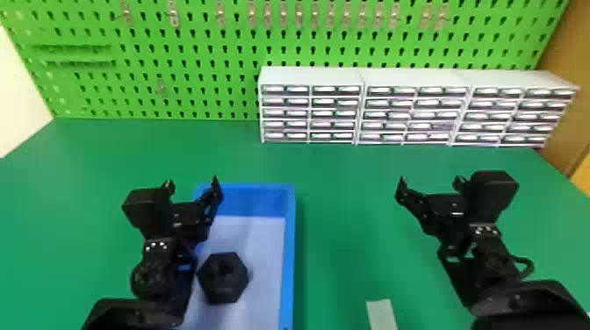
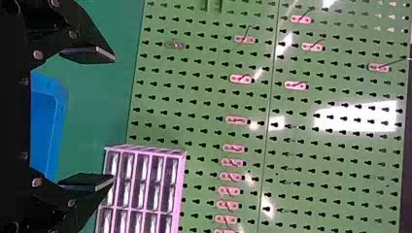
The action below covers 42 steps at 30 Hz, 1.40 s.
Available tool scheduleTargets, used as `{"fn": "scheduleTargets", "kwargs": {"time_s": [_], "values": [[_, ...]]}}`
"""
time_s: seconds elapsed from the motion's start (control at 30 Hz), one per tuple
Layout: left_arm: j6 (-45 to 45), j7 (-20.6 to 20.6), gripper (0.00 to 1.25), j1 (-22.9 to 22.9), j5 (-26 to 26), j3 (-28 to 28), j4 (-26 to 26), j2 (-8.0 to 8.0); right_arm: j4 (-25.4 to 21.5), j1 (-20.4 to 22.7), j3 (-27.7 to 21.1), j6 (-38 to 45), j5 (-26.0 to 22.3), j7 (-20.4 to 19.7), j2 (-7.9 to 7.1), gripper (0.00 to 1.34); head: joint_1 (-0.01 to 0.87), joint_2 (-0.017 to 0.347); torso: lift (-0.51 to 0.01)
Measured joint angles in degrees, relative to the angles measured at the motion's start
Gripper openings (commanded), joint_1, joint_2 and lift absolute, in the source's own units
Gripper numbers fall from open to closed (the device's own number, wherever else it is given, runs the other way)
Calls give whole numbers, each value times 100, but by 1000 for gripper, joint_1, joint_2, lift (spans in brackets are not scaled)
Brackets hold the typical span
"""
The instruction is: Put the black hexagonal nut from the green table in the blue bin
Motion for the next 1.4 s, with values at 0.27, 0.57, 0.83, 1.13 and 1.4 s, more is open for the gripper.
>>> {"fn": "scheduleTargets", "kwargs": {"time_s": [0.27,0.57,0.83,1.13,1.4], "values": [[192,0,867,57,34,40,-185,0,-42,40,-10,0,0,0,-22,1215,657,57,-95],[381,-93,867,89,-14,76,-336,0,-73,74,-28,0,0,0,-41,1215,657,57,-95],[578,-160,867,109,-166,84,-461,0,-76,79,-26,0,34,0,-37,1215,657,57,-95],[723,-262,867,103,-333,74,-526,0,-74,75,-11,13,44,0,-47,1215,657,57,-95],[759,-273,867,102,-350,38,-531,0,-73,71,-22,30,44,0,-50,1215,657,57,-95]]}}
